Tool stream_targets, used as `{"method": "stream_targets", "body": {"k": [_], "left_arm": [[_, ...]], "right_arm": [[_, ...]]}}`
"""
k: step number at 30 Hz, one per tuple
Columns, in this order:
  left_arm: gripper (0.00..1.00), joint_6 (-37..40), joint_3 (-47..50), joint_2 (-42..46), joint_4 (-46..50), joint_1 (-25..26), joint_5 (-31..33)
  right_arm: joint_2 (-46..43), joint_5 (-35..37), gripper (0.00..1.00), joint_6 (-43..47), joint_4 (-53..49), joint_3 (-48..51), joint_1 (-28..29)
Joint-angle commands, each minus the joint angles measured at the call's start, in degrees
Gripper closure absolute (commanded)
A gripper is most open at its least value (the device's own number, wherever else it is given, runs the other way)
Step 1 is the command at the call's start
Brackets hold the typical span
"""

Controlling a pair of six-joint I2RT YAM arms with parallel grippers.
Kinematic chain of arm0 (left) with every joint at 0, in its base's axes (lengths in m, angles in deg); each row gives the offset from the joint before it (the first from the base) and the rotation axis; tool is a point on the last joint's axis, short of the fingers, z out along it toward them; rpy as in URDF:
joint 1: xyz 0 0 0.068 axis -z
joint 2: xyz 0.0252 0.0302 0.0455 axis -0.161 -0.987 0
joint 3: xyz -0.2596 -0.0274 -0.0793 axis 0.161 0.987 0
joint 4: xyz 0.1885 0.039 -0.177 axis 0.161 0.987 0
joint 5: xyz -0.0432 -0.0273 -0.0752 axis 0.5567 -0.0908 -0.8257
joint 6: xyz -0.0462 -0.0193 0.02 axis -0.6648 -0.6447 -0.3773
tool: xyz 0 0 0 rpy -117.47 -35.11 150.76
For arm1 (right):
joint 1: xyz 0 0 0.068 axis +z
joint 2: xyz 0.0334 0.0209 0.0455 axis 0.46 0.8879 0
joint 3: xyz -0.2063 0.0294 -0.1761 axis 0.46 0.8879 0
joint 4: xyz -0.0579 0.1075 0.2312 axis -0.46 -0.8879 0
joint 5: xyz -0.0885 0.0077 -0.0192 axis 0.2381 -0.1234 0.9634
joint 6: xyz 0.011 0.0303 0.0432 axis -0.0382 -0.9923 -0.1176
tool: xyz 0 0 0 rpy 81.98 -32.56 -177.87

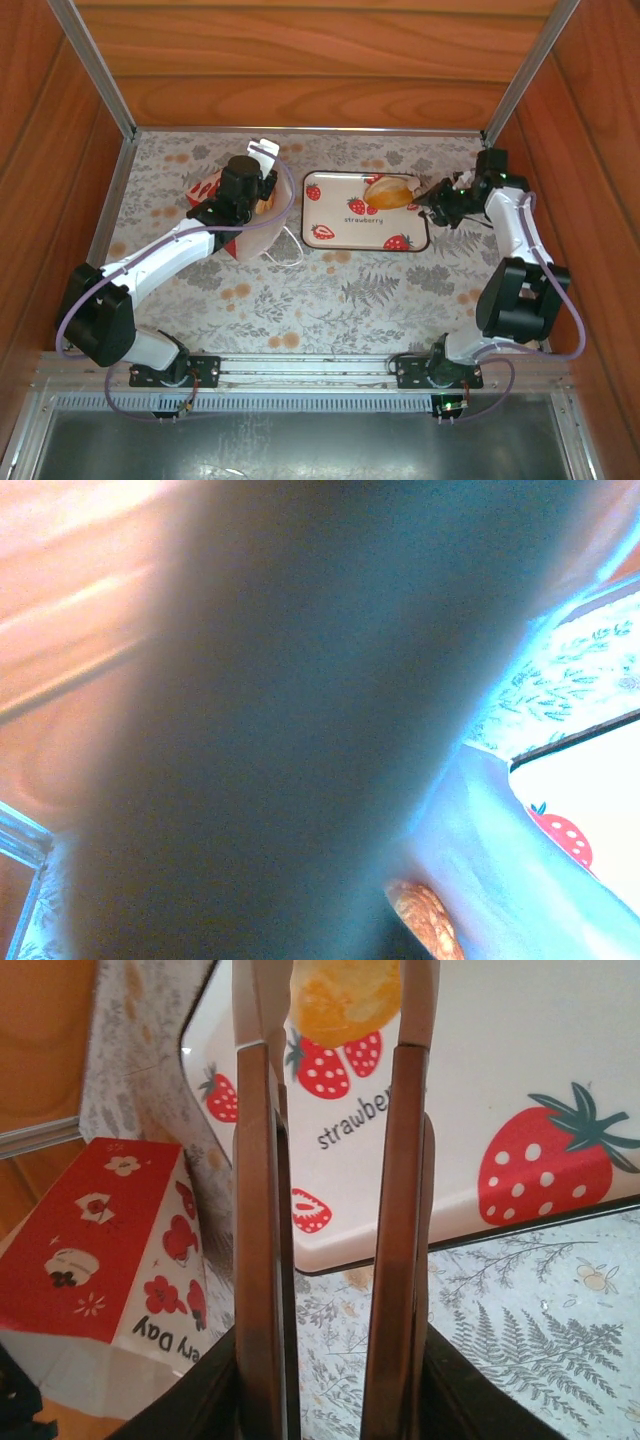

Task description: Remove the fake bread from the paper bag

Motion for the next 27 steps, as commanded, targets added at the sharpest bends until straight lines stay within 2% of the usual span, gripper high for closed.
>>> {"method": "stream_targets", "body": {"k": [1,7,15,21,27], "left_arm": [[1.0,0.23,-1.3,0.91,-1.45,-0.29,0.31],[1.0,-0.03,-1.93,-0.6,-1.47,-0.3,1.33],[1.0,-3.27,-3.48,-2.39,-1.27,-0.5,2.8],[1.0,-6.08,-4.12,-2.73,-0.96,-1.04,2.95],[1.0,-7.45,-4.75,-3.38,-0.33,-1.06,2.8]], "right_arm": [[-5.6,-2.63,0.62,1.36,0.06,0.62,0.81],[-12.12,-2.71,0.62,1.03,0.98,2.45,9.36],[-17.26,7.86,0.63,0.61,4.09,2.14,27.69],[-17.38,13.03,0.64,-0.47,6.45,0.46,37.6],[-13.51,17.1,0.65,-0.2,6.31,-4.08,46.03]]}}
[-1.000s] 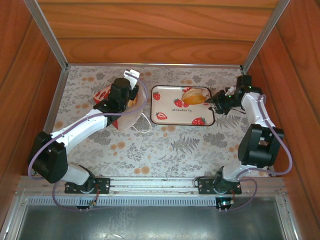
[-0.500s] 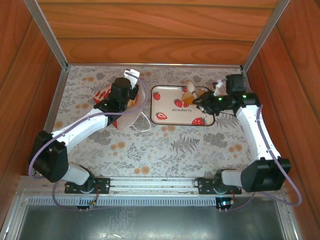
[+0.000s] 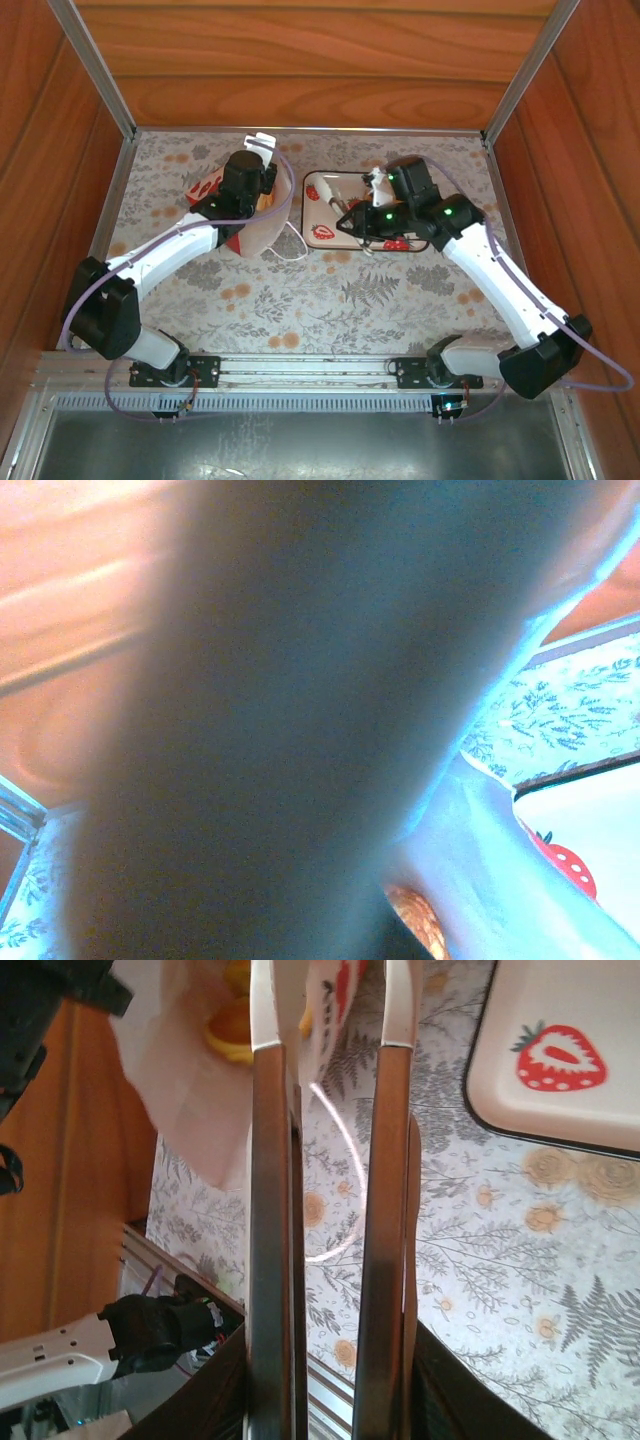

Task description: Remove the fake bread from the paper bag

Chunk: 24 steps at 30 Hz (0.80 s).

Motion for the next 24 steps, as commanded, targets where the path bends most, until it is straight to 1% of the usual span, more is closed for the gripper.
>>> {"method": "stream_targets", "body": {"k": [1,6,11,16,24], "left_arm": [[1.0,-2.27,-2.16,-0.85,-0.41,-0.6,0.68],[1.0,-3.38,-2.89,-1.51,0.2,-0.55,0.94],[1.0,-4.22,-3.46,-2.06,0.6,-0.72,0.86],[1.0,-4.92,-3.44,-2.13,0.75,-0.7,0.51],[1.0,-5.94,-3.51,-2.07,0.99,-0.64,-0.26]], "right_arm": [[2.45,3.15,0.65,0.06,2.11,-3.77,3.81],[7.61,4.69,0.65,0.51,2.31,-6.78,8.43],[12.17,5.55,0.65,0.77,1.84,-9.74,11.06],[16.23,7.41,0.63,0.59,1.73,-11.73,11.73],[23.77,12.16,0.62,1.29,0.36,-17.96,12.0]]}}
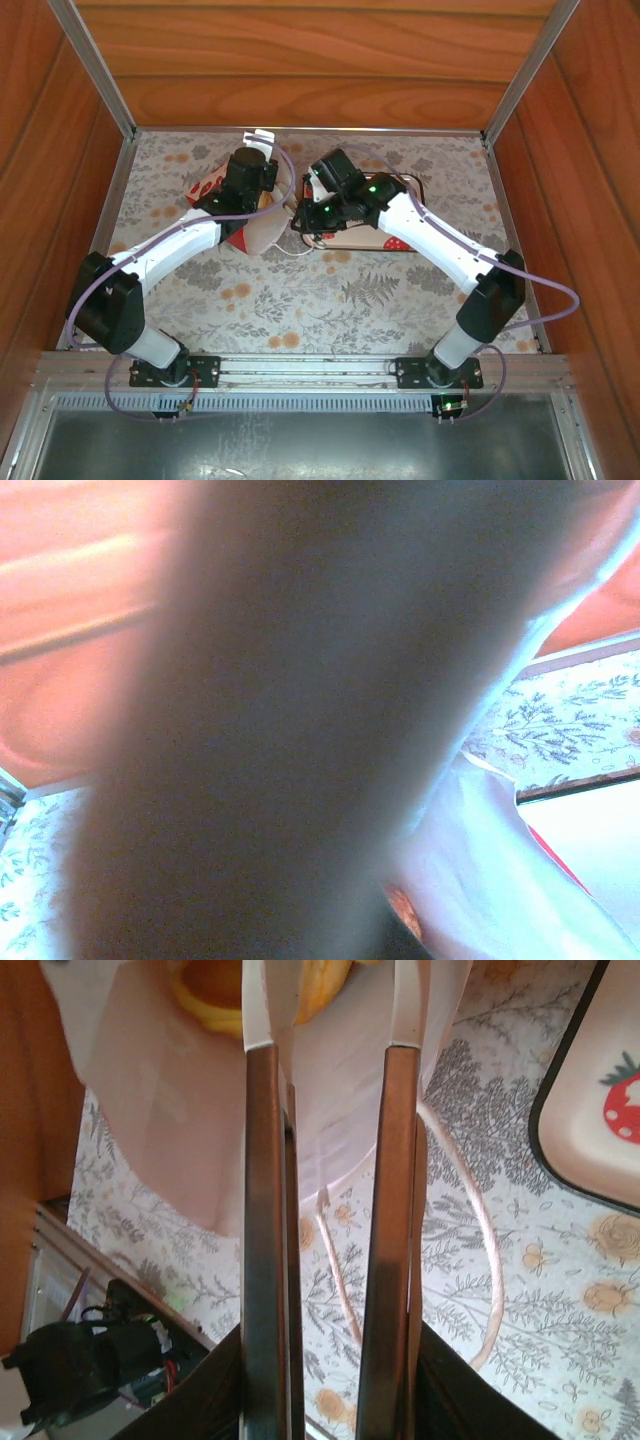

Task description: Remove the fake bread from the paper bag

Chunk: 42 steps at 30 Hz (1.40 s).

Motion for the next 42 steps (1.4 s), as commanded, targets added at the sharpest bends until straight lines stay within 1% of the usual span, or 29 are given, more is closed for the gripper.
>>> {"method": "stream_targets", "body": {"k": [1,6,17,22,30,39,42], "left_arm": [[1.0,-1.69,-1.66,-0.34,-0.14,-0.56,-0.68],[1.0,-2.05,-1.6,-0.27,-0.05,-0.5,-0.97],[1.0,-2.6,-1.43,-0.14,0.03,-0.54,-1.4],[1.0,-2.77,-1.39,-0.11,0.14,-0.5,-1.57],[1.0,-3.21,-1.03,0.32,0.12,-0.57,-1.83],[1.0,-3.76,-0.94,0.26,0.12,-0.49,-2.11],[1.0,-3.78,-0.94,0.34,0.12,-0.54,-2.15]], "right_arm": [[2.92,2.81,0.61,1.19,-0.18,-3.57,0.33],[5.97,3.32,0.58,1.59,-0.17,-6.11,0.41],[10.74,2.57,0.56,2.52,0.21,-10.01,0.49],[12.34,3.05,0.57,2.87,-0.62,-11.87,0.59],[14.44,7.03,0.57,2.18,-3.63,-13.4,0.68],[15.28,6.46,0.63,2.52,-2.24,-13.61,0.68],[16.01,5.79,0.6,2.61,-2.13,-14.24,0.76]]}}
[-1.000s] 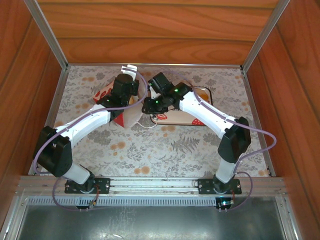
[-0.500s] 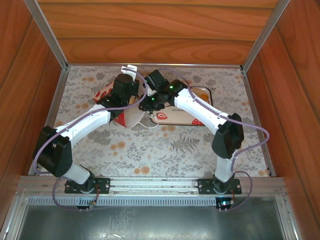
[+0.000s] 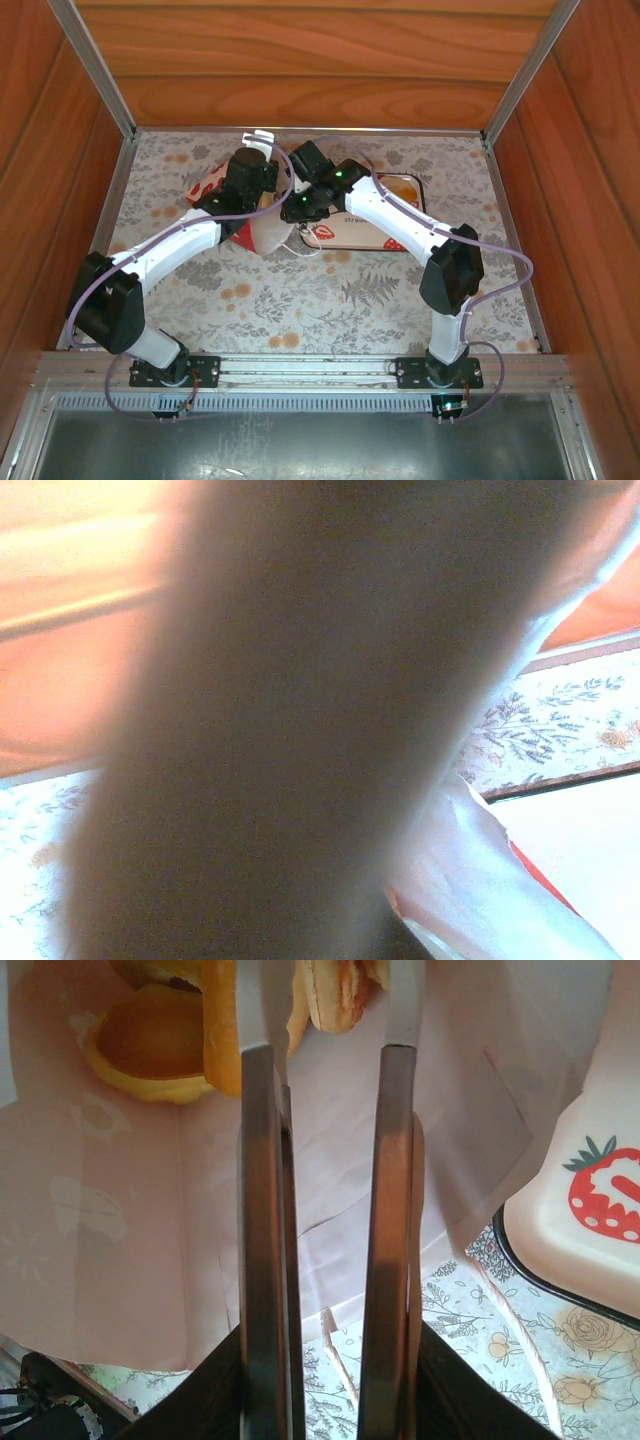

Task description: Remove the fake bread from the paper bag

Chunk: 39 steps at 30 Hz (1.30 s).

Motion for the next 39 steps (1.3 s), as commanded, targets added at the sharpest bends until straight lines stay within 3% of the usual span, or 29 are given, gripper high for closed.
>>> {"method": "stream_targets", "body": {"k": [1,9,23,39], "left_arm": [[1.0,-1.18,-0.92,0.34,-0.51,-0.49,-0.33],[1.0,-1.37,-1.14,0.13,-0.51,-0.54,-0.56],[1.0,-1.37,-1.44,-0.8,-0.51,-0.55,0.15],[1.0,0.88,-2.9,-1.93,0.15,-1.07,3.2]], "right_arm": [[1.81,-0.03,0.6,0.61,-0.06,-2.52,0.66],[3.88,0.22,0.64,0.64,-0.96,-4.22,0.74],[-3.16,1.37,0.91,0.9,-1.17,-0.66,1.4],[-16.57,3.1,0.94,-0.79,-4.33,6.63,2.06]]}}
